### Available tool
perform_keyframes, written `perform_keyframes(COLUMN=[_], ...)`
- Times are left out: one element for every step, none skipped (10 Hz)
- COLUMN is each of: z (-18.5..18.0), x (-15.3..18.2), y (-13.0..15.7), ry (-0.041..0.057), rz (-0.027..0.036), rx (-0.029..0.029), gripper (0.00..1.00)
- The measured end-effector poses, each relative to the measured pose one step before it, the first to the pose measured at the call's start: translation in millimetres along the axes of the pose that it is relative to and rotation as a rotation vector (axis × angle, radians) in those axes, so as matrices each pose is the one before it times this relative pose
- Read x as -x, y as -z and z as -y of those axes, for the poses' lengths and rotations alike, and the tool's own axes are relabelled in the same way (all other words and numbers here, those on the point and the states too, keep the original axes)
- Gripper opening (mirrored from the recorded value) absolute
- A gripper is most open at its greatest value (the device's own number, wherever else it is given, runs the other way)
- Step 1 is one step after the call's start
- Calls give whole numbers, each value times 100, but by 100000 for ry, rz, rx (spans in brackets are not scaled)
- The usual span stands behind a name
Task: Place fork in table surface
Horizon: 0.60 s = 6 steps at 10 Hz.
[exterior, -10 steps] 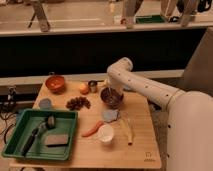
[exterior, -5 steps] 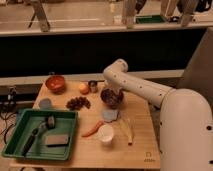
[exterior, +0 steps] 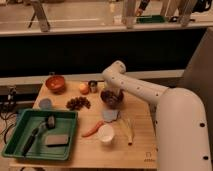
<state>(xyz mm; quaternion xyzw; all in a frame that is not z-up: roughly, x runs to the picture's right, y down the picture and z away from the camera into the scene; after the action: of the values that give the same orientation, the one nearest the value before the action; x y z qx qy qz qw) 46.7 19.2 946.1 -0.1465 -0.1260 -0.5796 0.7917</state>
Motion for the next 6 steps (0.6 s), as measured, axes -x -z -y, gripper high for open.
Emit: perform_keyframes(z=[-237,-67,-98,-79,-60,-91], x=[-44,23,62,85,122,150], y=[-577,-287,-360,-330,-350,-388], ry=[970,549,551,569,575,607], rz=[448,432,550,546,498,663], rx=[1378,629,771,724,726,828], gripper=[67,67,67,67,67,68])
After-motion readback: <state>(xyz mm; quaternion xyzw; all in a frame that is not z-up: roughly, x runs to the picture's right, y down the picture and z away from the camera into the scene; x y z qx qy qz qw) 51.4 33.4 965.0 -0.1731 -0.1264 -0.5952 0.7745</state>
